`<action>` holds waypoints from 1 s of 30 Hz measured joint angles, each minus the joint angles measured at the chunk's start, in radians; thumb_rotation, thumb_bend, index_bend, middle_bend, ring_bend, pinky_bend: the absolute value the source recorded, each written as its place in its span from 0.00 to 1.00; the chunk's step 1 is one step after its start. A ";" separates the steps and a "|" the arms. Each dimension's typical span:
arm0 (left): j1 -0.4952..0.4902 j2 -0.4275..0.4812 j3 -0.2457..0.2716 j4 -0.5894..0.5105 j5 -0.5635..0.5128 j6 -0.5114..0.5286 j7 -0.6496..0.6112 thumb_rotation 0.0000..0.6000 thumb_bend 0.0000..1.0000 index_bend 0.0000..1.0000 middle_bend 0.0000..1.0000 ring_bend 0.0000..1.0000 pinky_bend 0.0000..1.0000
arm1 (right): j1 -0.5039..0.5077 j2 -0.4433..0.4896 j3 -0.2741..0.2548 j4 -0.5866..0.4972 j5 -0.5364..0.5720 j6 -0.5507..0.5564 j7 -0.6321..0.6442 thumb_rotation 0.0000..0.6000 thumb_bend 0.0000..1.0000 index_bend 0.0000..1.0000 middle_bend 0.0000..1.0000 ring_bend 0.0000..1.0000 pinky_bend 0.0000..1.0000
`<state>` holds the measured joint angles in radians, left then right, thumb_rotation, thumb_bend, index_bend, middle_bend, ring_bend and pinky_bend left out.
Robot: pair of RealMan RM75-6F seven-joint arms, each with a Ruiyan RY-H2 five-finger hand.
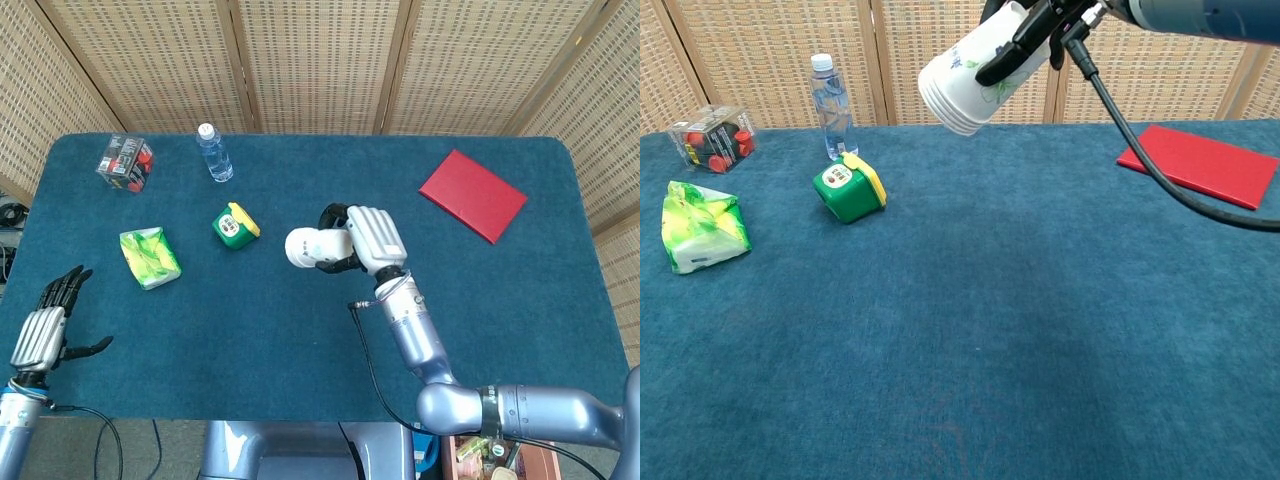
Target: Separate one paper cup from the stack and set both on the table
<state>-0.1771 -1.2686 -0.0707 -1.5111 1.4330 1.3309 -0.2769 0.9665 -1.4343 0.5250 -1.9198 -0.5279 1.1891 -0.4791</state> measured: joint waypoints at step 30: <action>-0.310 -0.355 -0.177 0.121 -0.003 -0.199 -0.866 1.00 0.19 0.37 0.00 0.00 0.00 | 0.000 0.048 -0.044 -0.053 -0.010 0.022 0.057 1.00 0.17 0.70 0.58 0.43 0.68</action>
<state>-0.4869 -1.6235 -0.2473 -1.3905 1.4301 1.1316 -1.1429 0.9664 -1.3864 0.4810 -1.9730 -0.5374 1.2115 -0.4224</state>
